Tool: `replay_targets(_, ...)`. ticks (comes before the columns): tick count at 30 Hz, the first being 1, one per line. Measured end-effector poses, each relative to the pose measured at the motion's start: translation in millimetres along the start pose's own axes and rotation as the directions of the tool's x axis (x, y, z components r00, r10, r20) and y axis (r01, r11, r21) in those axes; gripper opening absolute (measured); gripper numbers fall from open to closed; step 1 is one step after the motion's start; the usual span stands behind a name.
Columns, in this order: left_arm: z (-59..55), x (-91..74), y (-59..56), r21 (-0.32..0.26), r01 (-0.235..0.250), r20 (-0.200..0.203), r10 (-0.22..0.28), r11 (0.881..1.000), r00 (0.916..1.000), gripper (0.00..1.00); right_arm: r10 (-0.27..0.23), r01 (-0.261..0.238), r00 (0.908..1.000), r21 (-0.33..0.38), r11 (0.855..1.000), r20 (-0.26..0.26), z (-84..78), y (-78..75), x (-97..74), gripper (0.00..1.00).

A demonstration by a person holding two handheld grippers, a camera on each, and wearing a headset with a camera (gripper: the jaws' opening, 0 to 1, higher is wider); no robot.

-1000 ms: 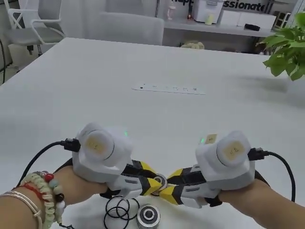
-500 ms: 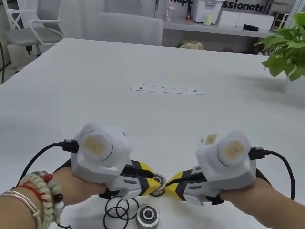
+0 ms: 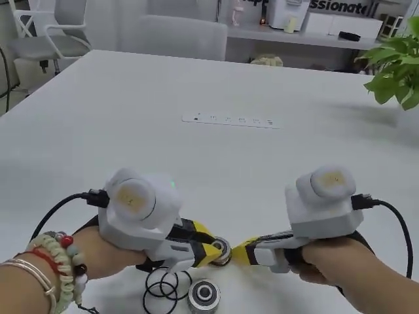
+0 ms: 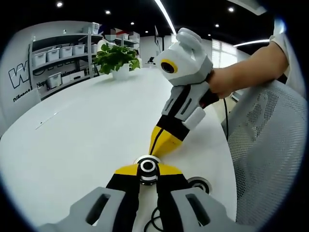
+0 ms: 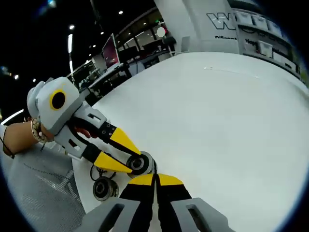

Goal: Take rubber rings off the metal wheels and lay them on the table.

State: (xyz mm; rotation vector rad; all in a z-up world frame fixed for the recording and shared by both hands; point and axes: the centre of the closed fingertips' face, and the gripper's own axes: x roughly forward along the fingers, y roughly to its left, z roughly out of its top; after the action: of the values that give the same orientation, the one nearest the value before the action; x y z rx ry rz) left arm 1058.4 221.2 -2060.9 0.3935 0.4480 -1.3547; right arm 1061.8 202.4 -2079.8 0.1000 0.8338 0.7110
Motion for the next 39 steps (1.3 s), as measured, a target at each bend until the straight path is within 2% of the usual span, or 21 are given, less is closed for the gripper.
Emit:
replay_targets(1,0.0,0.1,0.1,0.001,0.0,0.0,0.0,1.0,1.0,0.07,-0.004,0.004,0.9999,0.007,1.0,0.016,2.6,-0.2,-0.5,0.0)
replay_targets(2,-0.1,0.1,0.2,0.002,0.0,0.0,0.0,1.0,1.0,0.07,0.002,-0.004,0.9988,0.022,1.0,0.049,9.5,0.5,-1.6,0.0)
replay_targets(3,-0.2,0.1,0.3,0.002,0.0,0.0,0.0,1.0,1.0,0.07,0.016,-0.019,0.9981,0.049,0.999,0.059,12.5,2.3,-2.1,0.0)
replay_targets(5,-0.2,0.2,0.6,0.003,0.0,0.0,0.0,1.0,1.0,0.07,0.017,-0.019,0.9987,0.042,0.999,0.047,9.8,3.3,-3.3,0.0)
replay_targets(7,-0.1,0.3,0.7,0.005,0.001,0.001,-0.001,1.0,1.0,0.07,0.009,-0.009,0.9992,-0.013,1.0,0.038,9.8,6.0,-3.4,0.0)
replay_targets(9,-0.1,0.5,1.1,0.01,-0.003,0.004,0.003,1.0,1.0,0.08,0.007,-0.007,0.9993,-0.007,1.0,0.036,11.0,8.9,-3.0,0.0)
replay_targets(10,-0.1,0.5,1.0,0.011,-0.004,0.003,0.004,1.0,1.0,0.08,0.011,-0.01,0.9994,-0.027,1.0,0.034,10.9,10.5,-3.5,0.0)
replay_targets(19,0.4,0.9,1.9,0.01,-0.008,0.002,0.008,1.0,1.0,0.07,0.017,-0.016,0.9992,-0.027,1.0,0.035,12.2,13.7,-4.6,0.0)
replay_targets(24,0.3,0.8,1.8,0.014,-0.005,0.001,0.005,1.0,1.0,0.07,0.032,-0.031,0.9986,-0.03,0.999,0.041,13.3,17.3,-4.3,0.0)
replay_targets(26,0.3,0.8,1.8,0.013,-0.003,0.003,0.003,1.0,1.0,0.07,0.047,-0.046,0.9976,-0.012,0.999,0.05,13.7,17.7,-4.5,0.0)
replay_targets(34,0.2,1.0,2.4,0.013,-0.001,0.007,0.001,1.0,1.0,0.07,0.045,-0.043,0.9976,-0.034,0.998,0.052,14.4,19.4,-3.8,0.0)
replay_targets(39,0.3,1.0,2.5,0.015,0.002,0.007,-0.002,1.0,1.0,0.07,0.043,-0.042,0.9976,-0.022,0.999,0.054,15.1,19.0,-4.1,0.0)
